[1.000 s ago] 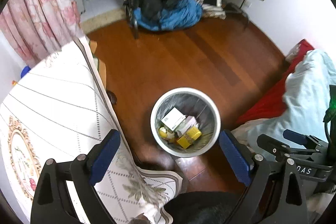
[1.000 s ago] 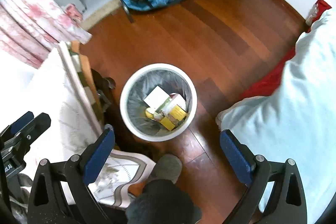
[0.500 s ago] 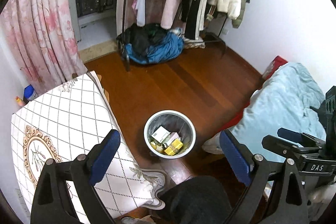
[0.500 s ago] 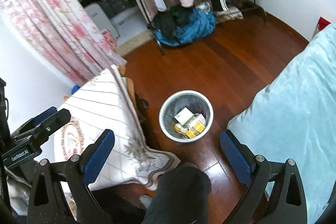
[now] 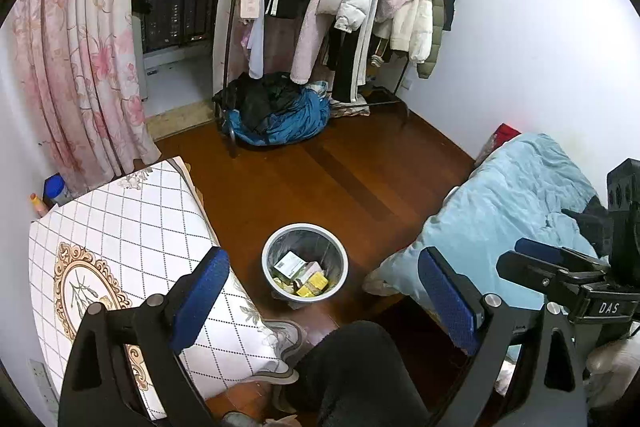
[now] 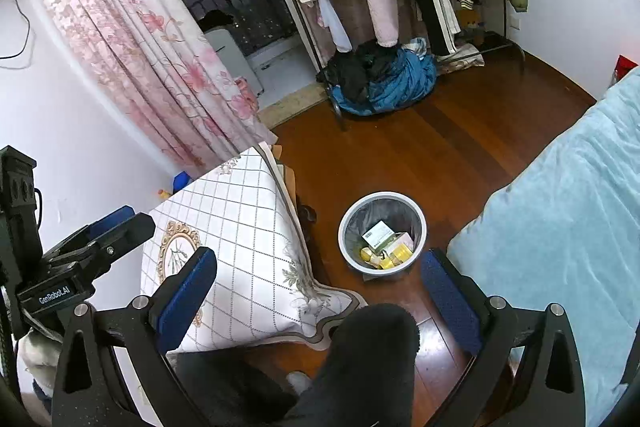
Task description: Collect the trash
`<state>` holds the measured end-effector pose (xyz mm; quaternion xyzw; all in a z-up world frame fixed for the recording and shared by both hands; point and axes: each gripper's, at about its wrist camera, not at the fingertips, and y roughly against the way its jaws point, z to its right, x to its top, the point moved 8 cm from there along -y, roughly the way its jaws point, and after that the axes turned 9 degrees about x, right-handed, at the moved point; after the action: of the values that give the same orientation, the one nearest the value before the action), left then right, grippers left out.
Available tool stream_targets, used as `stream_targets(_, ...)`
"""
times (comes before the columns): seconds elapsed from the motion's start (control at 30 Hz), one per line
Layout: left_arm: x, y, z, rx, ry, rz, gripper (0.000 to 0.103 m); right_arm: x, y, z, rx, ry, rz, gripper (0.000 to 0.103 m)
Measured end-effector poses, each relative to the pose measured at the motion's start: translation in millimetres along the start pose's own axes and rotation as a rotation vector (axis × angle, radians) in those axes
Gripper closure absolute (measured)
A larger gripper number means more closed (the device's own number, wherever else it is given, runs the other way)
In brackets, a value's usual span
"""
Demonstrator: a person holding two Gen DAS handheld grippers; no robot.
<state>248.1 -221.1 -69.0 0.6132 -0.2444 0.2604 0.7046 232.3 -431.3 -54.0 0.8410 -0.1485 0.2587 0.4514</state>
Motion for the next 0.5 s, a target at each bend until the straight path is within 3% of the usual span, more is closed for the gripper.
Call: stream_targets(0.5,-4,16,-5,0.019,0.001,0.005,0.006,2,6,-7,-0.002,0.014,-0.01,0.0)
